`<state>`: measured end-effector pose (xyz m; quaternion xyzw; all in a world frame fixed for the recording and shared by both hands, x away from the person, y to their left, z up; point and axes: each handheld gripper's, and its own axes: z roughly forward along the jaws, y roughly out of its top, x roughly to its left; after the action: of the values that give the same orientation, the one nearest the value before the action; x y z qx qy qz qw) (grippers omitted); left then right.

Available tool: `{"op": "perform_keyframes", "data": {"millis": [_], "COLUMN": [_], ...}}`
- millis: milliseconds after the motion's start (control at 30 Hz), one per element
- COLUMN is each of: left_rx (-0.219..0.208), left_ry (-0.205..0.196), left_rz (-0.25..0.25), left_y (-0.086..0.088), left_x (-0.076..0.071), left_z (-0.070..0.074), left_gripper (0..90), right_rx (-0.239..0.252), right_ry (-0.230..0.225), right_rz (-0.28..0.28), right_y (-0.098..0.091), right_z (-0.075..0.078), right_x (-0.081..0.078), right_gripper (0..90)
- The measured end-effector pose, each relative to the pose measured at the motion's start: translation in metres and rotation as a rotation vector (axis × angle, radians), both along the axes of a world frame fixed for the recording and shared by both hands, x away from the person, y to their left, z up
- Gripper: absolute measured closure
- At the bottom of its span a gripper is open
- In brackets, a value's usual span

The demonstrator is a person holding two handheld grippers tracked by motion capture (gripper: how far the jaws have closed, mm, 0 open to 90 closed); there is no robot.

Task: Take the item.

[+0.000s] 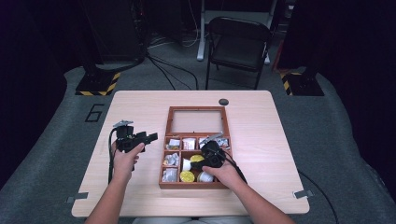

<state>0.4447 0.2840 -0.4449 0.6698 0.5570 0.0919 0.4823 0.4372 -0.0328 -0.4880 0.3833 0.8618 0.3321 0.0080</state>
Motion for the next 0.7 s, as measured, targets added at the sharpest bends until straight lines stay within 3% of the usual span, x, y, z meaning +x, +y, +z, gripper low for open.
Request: {"op": "perform_keyframes", "data": {"millis": [200, 333, 467, 700], "left_rx": [-0.003, -0.007, -0.011, -0.019], "left_ry": [-0.007, -0.005, 0.0, 0.001], "left_rz": [0.0, 0.005, 0.006, 0.008], "left_y": [0.001, 0.001, 0.001, 0.001], "left_x": [0.001, 0.001, 0.001, 0.004], "left_z": [0.0, 0.0, 0.0, 0.0], "left_gripper": [34.3, 34.3, 34.3, 34.3], "right_rx": [0.016, 0.045, 0.042, 0.07], "right_ry": [-0.015, -0.03, -0.067, -0.105], "right_rz": [0.007, 0.016, 0.037, 0.029], "right_y": [-0.001, -0.002, -0.004, -0.011], "right_z": [0.002, 0.014, 0.022, 0.034], "right_x": [-0.002, -0.006, -0.01, -0.015], "right_gripper": [37.4, 37.4, 37.4, 37.5]}}
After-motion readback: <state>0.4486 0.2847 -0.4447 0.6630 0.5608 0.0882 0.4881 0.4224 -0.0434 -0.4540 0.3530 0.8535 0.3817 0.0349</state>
